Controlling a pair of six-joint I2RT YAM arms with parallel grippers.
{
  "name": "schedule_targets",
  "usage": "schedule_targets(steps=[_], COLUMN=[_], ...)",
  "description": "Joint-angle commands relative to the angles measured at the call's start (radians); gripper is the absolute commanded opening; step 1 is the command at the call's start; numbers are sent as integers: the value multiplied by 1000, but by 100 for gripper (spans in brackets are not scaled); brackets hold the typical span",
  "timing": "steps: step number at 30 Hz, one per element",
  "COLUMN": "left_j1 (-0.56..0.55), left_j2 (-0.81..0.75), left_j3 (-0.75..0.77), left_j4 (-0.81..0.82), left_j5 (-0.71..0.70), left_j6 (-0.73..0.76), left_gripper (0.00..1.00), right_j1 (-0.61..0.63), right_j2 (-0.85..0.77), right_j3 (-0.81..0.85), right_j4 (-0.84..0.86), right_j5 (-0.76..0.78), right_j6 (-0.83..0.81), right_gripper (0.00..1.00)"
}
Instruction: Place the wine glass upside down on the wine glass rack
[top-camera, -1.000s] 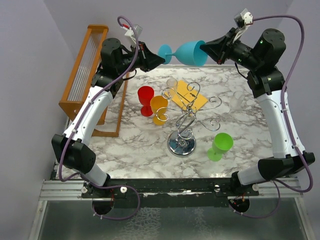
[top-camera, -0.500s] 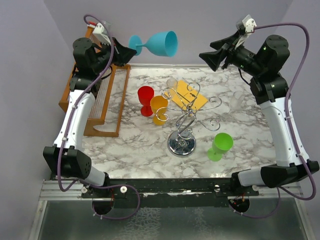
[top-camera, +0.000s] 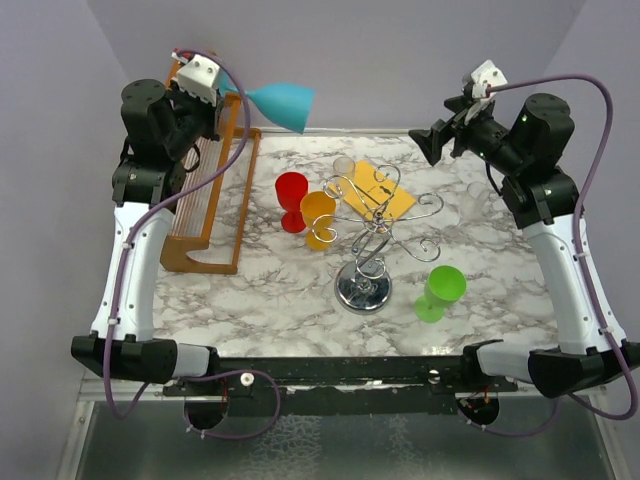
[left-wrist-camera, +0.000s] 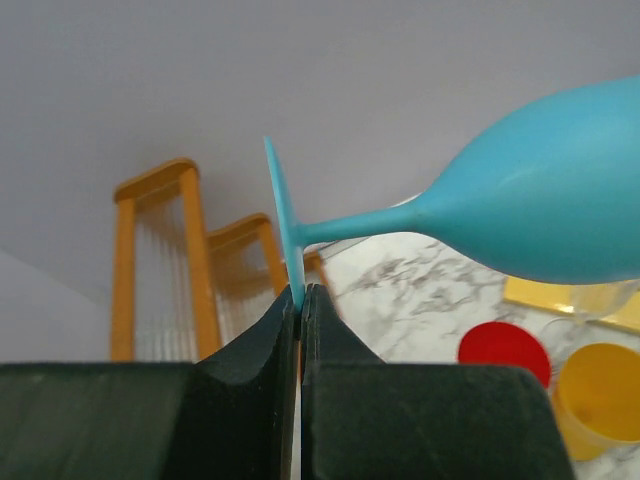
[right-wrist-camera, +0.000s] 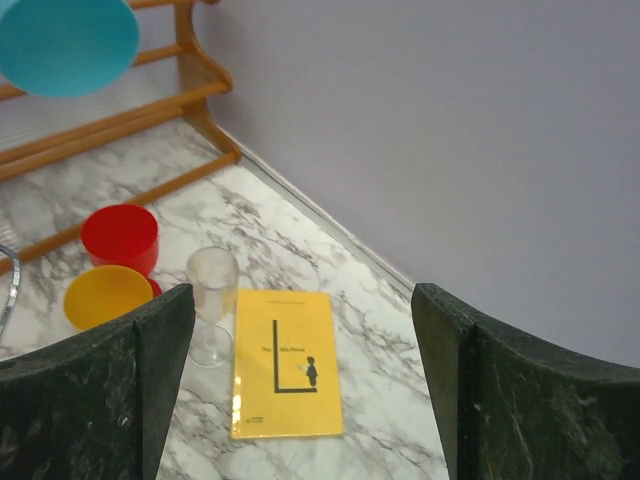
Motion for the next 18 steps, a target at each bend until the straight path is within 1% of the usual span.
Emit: schedule_targets(steps=[1, 5, 8, 11, 14, 18], left_j1=[-38, -158, -256, -313, -362, -402], left_j2=[-40, -33, -19, -4, 14, 28], left_j3=[62, 98, 105, 106, 110, 119], left_j4=[-125, -282, -377, -452, -536, -596], left_j5=[-142, -204, -288, -342, -374, -369], left_j6=[316, 537, 676, 797, 895, 963], left_gripper=[0, 0, 0, 0, 0, 0], right_j1=[-1, -1, -1, -1, -1, -1], right_j2=[-48, -82, -99, -110, -123, -133], right_j3=[-72, -144, -185, -203, -218, -231], right_j4=[-6, 21, 30, 27, 28, 28], right_j5=[130, 176, 168, 157, 154, 155], right_j6=[-124, -163, -165, -165, -167, -166], right_gripper=[90, 91, 92, 92, 92, 92])
